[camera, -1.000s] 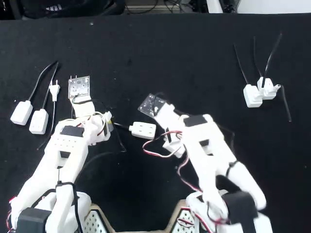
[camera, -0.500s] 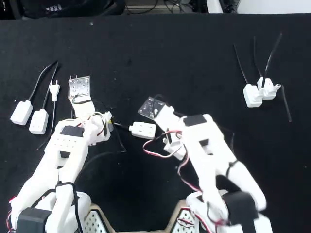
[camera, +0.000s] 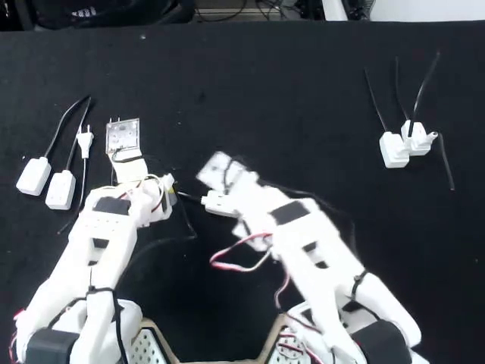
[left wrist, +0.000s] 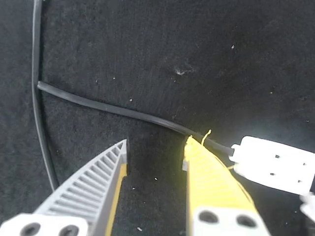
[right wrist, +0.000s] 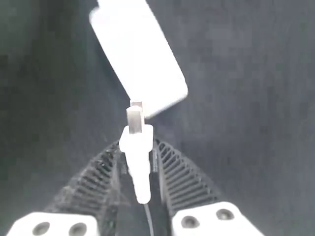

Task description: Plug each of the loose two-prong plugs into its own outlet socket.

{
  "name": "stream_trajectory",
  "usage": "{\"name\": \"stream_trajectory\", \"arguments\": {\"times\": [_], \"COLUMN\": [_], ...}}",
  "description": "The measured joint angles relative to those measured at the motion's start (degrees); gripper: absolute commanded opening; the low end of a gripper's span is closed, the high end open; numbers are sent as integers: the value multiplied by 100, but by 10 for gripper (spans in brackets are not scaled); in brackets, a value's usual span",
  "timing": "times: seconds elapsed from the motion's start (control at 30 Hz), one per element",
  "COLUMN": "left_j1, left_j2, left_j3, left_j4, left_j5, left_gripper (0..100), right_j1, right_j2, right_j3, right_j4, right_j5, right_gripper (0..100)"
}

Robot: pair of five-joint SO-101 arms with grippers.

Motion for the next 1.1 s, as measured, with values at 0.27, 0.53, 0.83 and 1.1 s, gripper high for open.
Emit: {"name": "stream_trajectory", "arguments": {"times": [0.27,0.53,0.83,1.1], "left_j1": [0,0,440,510], "left_j2": [-1934,-4299,-5512,-5609], "left_j3": [1055,2092,2646,2646], "left_j4": [0,0,0,211], "left_j5": [0,0,-18,-70], "left_gripper": [188,188,188,188], "right_j1": [-993,-1495,-1521,-1538], "right_j2": [0,0,-237,-1547], "right_j3": [0,853,1011,1679], "right_j4": [-932,-2453,-2831,-2857], "right_j5": [-1248,-1653,-1653,-1653], "right_gripper": [11,11,11,11]}}
